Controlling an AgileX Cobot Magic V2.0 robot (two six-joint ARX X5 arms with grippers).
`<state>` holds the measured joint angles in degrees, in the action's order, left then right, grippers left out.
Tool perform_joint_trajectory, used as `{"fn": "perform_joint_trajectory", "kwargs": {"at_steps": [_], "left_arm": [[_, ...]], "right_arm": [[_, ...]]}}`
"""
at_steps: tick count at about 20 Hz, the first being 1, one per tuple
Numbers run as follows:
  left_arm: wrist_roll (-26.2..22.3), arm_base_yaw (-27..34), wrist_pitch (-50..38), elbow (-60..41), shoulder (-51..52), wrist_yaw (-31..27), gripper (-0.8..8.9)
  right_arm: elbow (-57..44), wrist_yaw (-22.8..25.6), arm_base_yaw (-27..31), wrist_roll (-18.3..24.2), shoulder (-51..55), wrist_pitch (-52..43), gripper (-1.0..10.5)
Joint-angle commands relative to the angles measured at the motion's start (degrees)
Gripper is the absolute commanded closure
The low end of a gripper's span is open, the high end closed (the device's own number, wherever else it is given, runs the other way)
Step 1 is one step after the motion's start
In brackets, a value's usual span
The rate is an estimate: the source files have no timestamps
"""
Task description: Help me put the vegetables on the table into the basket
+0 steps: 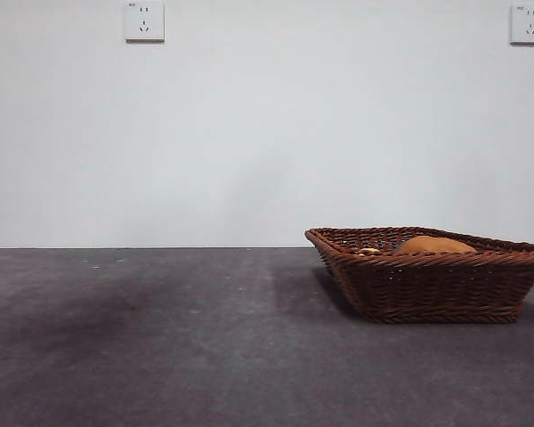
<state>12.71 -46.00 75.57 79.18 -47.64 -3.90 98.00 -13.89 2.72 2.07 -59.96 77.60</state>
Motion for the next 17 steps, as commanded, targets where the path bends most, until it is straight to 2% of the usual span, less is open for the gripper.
{"fn": "perform_joint_trajectory", "kwargs": {"at_steps": [1, 2, 4, 6, 8, 12, 15, 17], "left_arm": [[-3.7, 11.7, -1.4, -0.8, 0.6, -0.7, 8.17], [-7.1, 16.6, -3.8, -1.7, 1.3, -0.9, 8.17], [-13.0, 26.0, -15.5, -7.1, 5.2, -1.2, 8.17], [-15.5, 33.1, -30.1, -16.1, 10.7, 2.4, 8.17], [-17.6, 37.2, -41.5, -26.9, 15.5, 5.5, 8.17], [-17.0, 41.2, -56.5, -51.6, 26.3, 5.8, 8.17], [-12.0, 43.1, -69.7, -67.7, 34.1, 5.8, 8.17], [-9.0, 44.7, -72.6, -73.9, 38.2, 5.9, 8.17]], "right_arm": [[-0.2, 0.1, 0.0, -0.5, -3.1, 1.3, 9.6], [-0.2, 0.0, 0.0, -0.5, -4.7, 1.3, 9.6], [-0.2, 0.0, 0.0, -0.5, -8.0, 1.3, 9.6], [-0.2, 0.0, 0.0, -0.5, -11.5, 1.3, 9.6], [-0.2, 0.1, 0.0, -0.5, -14.8, 1.2, 9.6], [-0.2, 0.1, 0.0, -0.5, -20.6, 1.2, 9.6], [-0.2, 0.1, 0.0, -0.5, -23.9, 1.2, 9.6], [-0.2, 0.1, 0.0, -0.5, -25.5, 1.2, 9.6]]}}
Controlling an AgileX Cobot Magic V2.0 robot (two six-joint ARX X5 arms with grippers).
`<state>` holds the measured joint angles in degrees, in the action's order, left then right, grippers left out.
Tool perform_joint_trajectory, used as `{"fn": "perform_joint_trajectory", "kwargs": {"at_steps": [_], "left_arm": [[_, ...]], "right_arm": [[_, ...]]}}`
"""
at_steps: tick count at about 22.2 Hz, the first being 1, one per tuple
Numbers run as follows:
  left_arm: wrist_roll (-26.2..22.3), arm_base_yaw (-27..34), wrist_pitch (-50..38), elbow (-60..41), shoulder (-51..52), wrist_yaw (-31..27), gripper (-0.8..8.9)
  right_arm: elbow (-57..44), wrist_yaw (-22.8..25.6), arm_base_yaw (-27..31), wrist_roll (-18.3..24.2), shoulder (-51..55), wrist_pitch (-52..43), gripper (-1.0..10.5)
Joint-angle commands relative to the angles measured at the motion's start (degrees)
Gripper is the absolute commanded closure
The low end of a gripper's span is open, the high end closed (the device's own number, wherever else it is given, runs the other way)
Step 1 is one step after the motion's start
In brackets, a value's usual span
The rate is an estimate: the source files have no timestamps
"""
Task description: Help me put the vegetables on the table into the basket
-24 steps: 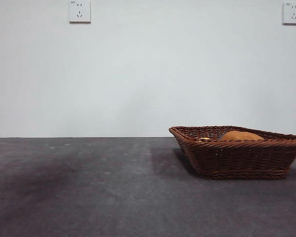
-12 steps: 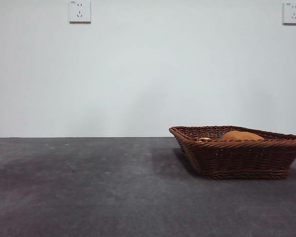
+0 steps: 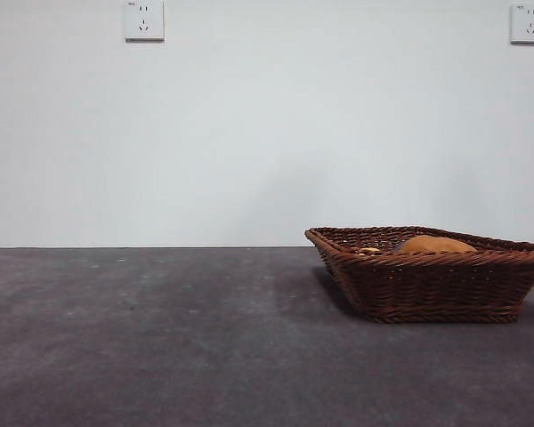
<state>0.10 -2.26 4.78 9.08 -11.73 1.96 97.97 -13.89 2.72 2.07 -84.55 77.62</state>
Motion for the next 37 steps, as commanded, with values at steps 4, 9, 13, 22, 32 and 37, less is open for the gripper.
{"fn": "perform_joint_trajectory", "kwargs": {"at_steps": [4, 9, 13, 22, 32, 37], "left_arm": [[4.8, 2.9, 0.6, -7.6, 8.3, -0.3, 8.17], [3.2, 4.0, 5.2, -8.6, 11.5, -1.5, 8.17], [2.9, 4.0, 4.8, -8.6, 11.5, -1.7, 8.17], [2.9, 4.0, 4.8, -8.6, 11.2, -1.7, 8.17], [2.9, 4.0, 4.8, -8.6, 10.9, -1.7, 8.17], [2.9, 4.0, 4.8, -8.6, 10.8, -1.7, 8.17]], "right_arm": [[-0.2, 0.1, 0.0, -0.5, -2.2, 0.9, 9.6], [-0.2, 0.9, 0.0, -0.5, -2.2, -6.7, 9.6], [-0.2, 0.9, 0.0, -0.5, -2.2, -16.3, 9.6], [-0.2, 0.9, 0.0, -0.5, -2.2, -31.4, 9.6], [-18.1, 10.9, -1.1, -0.5, 17.1, -35.6, 9.6], [-47.4, 12.0, -1.2, -0.3, 43.5, -50.1, 9.6]]}}
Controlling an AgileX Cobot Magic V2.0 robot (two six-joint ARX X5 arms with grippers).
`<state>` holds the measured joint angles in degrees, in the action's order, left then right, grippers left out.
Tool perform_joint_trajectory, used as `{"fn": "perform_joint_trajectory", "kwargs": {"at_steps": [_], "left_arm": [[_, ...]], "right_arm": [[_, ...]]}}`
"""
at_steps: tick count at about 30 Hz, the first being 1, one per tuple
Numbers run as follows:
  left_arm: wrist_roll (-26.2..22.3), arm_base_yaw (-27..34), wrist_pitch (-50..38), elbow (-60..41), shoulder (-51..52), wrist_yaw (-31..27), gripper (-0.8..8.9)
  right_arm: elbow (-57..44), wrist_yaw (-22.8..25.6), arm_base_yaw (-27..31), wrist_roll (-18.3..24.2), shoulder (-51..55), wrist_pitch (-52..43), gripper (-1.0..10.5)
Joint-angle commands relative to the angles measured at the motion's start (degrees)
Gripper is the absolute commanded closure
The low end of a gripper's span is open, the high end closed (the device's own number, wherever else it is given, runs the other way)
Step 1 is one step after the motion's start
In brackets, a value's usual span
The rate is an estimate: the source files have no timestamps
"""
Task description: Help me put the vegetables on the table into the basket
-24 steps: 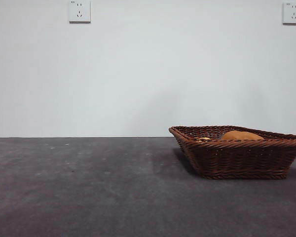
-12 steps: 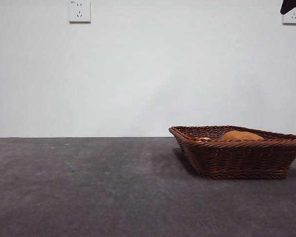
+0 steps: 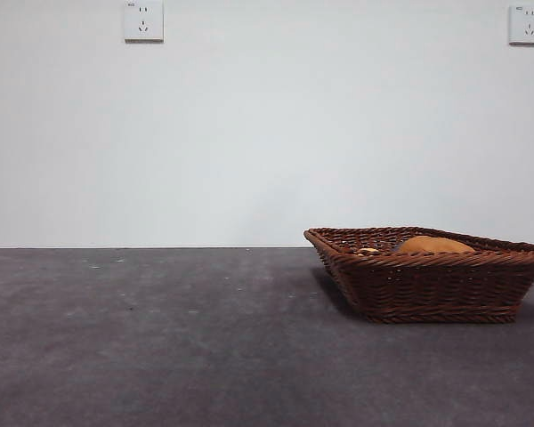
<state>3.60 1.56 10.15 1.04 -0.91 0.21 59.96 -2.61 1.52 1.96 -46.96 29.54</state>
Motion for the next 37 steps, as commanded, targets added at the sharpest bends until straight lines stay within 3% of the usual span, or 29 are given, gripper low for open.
{"fn": "perform_joint_trajectory", "kwargs": {"at_steps": [1, 5, 8, 13, 22, 37], "left_arm": [[-0.6, 0.2, -0.6, -0.6, 0.0, 0.0, 8.17], [-0.6, 0.2, -0.6, -0.6, 0.0, 0.0, 8.17], [-0.6, 0.2, -0.6, -0.6, 0.0, 0.0, 8.17], [-0.6, 0.2, -0.6, -0.6, 0.0, 0.0, 8.17], [-0.6, 0.2, -0.6, -0.6, -0.3, 0.0, 8.17], [-0.6, 0.2, -0.6, -0.6, -0.3, 0.0, 8.17]], "right_arm": [[-15.5, 2.4, 0.1, 0.2, 11.2, -4.6, 9.6], [-33.1, 9.2, 0.1, 0.4, 24.6, -16.9, 9.6], [-43.8, 9.5, 0.0, -0.9, 34.3, -23.1, 9.6], [-53.7, 9.5, 0.0, -0.9, 45.4, -25.3, 9.6], [-59.2, 6.6, 0.0, -0.9, 46.5, -24.9, 9.6], [-59.2, 4.6, 0.0, -0.3, 46.5, -19.0, 9.6]]}}
